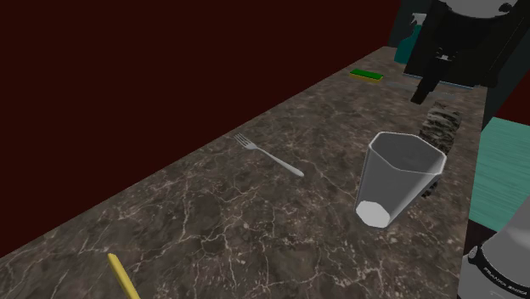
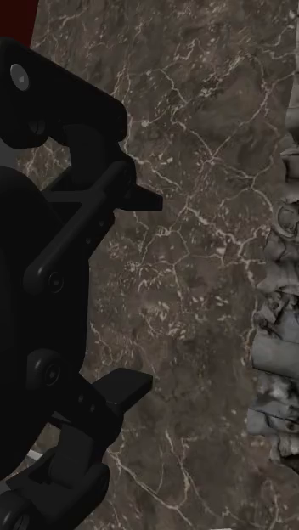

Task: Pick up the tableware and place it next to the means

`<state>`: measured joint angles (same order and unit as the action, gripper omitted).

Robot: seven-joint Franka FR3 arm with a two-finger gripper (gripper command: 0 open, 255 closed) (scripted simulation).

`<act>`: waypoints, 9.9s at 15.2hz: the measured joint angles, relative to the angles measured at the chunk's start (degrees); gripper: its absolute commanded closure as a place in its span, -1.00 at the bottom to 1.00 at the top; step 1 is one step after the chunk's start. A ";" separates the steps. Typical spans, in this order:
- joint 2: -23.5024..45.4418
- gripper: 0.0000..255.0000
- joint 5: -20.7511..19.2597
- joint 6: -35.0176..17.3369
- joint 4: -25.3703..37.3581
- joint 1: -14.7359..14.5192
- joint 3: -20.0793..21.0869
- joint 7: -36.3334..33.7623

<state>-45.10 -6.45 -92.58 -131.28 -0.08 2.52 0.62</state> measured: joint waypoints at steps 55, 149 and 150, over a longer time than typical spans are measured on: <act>64.51 1.00 0.34 -20.10 41.97 -6.47 12.68 -24.36; 37.74 -1.00 7.84 -19.97 14.18 21.03 -15.89 33.50; 37.36 -1.00 7.74 -18.35 15.44 21.09 -15.93 33.52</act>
<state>-7.74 1.29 -110.93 -115.83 21.01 -13.42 34.15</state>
